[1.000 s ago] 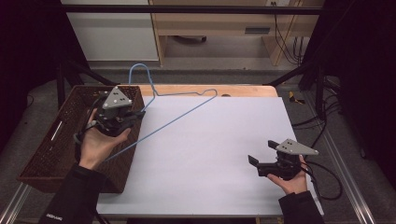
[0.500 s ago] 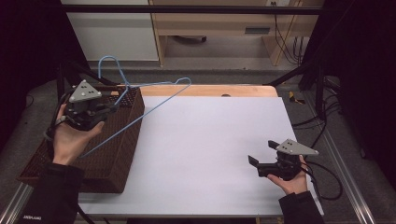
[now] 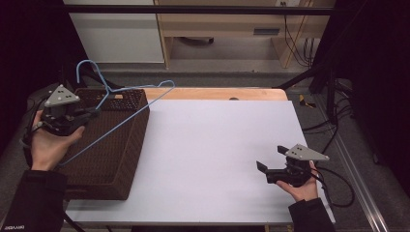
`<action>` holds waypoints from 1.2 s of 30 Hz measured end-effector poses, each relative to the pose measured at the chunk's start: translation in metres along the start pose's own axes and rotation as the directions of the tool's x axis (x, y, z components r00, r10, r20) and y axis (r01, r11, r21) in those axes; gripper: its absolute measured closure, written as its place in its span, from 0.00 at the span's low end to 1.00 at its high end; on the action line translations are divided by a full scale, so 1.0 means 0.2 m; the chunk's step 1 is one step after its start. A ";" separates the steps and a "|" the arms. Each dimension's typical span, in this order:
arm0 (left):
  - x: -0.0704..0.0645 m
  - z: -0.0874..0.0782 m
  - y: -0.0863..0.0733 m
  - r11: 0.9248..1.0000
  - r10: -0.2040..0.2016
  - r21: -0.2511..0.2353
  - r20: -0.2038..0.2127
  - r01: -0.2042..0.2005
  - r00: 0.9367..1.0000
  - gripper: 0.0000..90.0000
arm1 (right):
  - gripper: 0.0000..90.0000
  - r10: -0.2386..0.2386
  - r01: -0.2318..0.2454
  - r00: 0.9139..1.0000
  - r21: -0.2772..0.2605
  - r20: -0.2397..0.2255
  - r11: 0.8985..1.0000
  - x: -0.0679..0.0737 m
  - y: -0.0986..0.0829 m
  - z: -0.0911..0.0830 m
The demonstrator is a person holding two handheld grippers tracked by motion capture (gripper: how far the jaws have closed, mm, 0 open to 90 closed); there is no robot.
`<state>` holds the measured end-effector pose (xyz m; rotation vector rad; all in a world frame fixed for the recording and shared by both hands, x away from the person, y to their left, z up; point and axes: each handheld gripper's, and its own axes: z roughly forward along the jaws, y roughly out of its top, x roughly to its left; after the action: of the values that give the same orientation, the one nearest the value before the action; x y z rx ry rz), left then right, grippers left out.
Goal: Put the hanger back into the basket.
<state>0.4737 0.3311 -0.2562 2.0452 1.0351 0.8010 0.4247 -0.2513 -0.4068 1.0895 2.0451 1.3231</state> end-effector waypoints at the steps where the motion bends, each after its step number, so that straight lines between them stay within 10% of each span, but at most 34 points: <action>1: 0.01 0.00 -0.01 1.000 -0.003 0.002 -0.002 0.003 1.000 0.97 | 0.05 0.002 -0.002 1.000 -0.003 -0.001 1.000 0.00 0.00 0.00; 36: 0.31 0.06 -0.36 0.989 -0.116 0.079 -0.117 0.126 0.986 0.97 | 0.04 0.000 0.000 1.000 0.005 0.006 1.000 0.00 0.00 0.00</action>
<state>0.4825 0.4116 -0.3077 2.0058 1.2644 0.8281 0.4248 -0.2505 -0.4073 1.0948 2.0448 1.3135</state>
